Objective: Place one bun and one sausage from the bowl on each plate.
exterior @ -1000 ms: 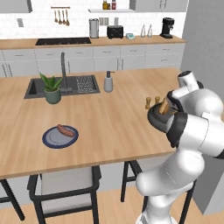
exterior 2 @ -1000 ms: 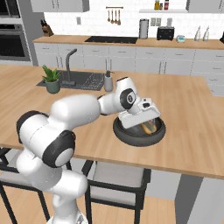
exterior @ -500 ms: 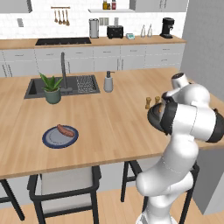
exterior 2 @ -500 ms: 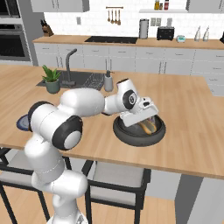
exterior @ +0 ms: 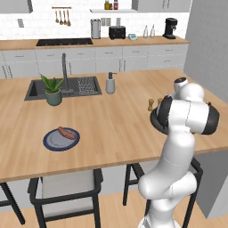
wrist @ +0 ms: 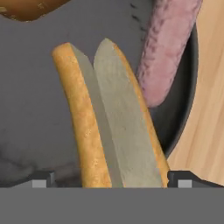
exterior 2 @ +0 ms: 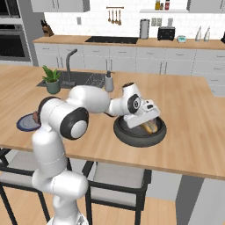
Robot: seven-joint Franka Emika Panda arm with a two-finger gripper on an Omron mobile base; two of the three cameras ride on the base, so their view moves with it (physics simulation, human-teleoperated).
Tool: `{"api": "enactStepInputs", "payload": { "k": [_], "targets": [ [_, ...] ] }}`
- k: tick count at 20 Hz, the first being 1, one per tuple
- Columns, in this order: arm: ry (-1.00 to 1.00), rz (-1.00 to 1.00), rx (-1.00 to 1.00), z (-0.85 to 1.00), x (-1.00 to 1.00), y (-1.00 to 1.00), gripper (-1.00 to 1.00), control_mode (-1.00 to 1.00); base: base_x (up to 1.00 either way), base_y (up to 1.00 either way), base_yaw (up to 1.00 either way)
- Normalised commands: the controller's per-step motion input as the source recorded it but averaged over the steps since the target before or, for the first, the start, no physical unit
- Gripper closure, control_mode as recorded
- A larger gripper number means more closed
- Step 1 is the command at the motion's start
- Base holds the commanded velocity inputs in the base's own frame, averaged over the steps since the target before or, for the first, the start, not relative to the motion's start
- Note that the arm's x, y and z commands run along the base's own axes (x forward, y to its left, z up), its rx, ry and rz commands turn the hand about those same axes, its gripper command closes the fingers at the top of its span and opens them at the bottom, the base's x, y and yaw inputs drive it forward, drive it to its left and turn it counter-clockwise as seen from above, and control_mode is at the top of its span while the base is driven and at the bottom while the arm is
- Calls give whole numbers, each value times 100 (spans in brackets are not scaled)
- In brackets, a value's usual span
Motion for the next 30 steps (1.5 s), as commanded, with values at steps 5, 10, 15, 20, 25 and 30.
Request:
{"api": "enactStepInputs", "payload": {
  "k": [5,10,15,20,25,30],
  "targets": [
    [-6,3,0,-14,0,-23,-100,-100,0,0,0],
    [4,0,6,-53,-1,-7,-100,-100,0,0,0],
    [-2,0,3,-1,-19,12,100,-100,0,0,0],
    [-15,0,0,41,-50,46,100,-100,0,0,0],
    [-15,0,0,92,-67,97,100,-100,0,0,0],
    [-1,1,0,64,-51,100,100,-100,0,0,0]
  ]
}}
